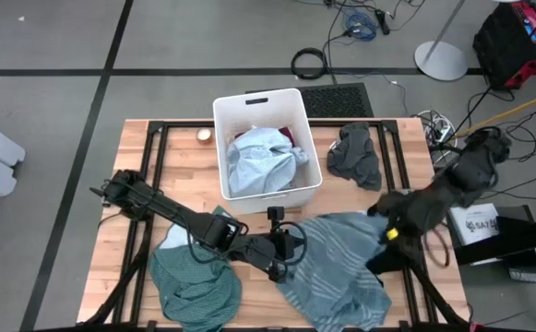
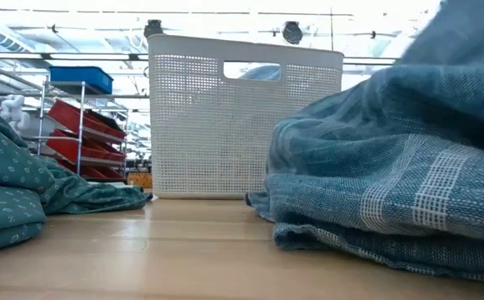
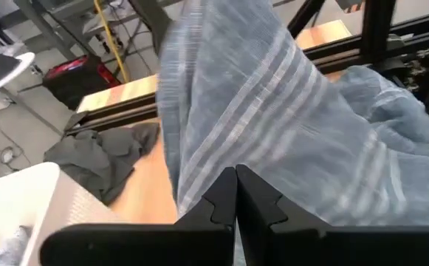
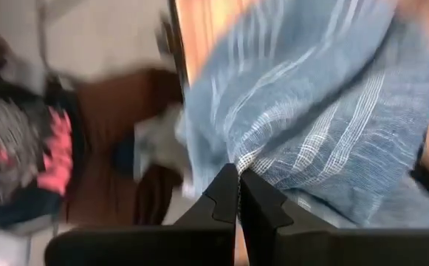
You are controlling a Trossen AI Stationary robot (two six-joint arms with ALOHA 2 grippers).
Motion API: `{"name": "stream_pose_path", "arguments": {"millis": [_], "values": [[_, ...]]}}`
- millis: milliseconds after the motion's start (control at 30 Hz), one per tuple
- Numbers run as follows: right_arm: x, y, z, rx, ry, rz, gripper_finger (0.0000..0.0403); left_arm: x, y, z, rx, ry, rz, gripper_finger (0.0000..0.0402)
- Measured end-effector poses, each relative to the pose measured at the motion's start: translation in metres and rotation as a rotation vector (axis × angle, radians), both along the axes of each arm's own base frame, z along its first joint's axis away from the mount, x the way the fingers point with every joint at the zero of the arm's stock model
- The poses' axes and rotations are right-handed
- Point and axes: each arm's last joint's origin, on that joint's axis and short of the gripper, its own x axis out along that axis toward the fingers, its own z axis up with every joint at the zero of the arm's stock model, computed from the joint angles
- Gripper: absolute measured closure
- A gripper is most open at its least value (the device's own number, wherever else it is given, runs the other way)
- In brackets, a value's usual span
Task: Sort clothes
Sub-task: Put the blue shirt into the white laundry bin
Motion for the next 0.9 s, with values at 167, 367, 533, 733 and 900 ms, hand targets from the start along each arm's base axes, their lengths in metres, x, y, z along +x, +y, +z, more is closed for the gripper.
{"name": "stream_pose_path", "arguments": {"millis": [167, 367, 533, 733, 900], "values": [[0.006, 0.029, -0.014, 0.025, 0.173, 0.099, 0.0403, 0.004, 0.005, -0.015, -0.144, 0.017, -0.078, 0.0395], [0.006, 0.052, -0.025, 0.005, 0.244, 0.145, 0.0403, 0.009, 0.030, -0.048, -0.218, 0.108, 0.007, 0.0395], [0.003, 0.061, -0.028, -0.008, 0.261, 0.167, 0.0403, 0.019, 0.049, -0.063, -0.161, 0.139, 0.036, 0.0363], [0.002, 0.063, -0.028, -0.002, 0.269, 0.156, 0.0403, 0.033, 0.061, -0.092, -0.111, 0.220, -0.039, 0.0264], [0.002, 0.063, -0.028, -0.002, 0.267, 0.159, 0.0403, 0.039, 0.063, -0.102, -0.105, 0.219, -0.037, 0.0173]]}}
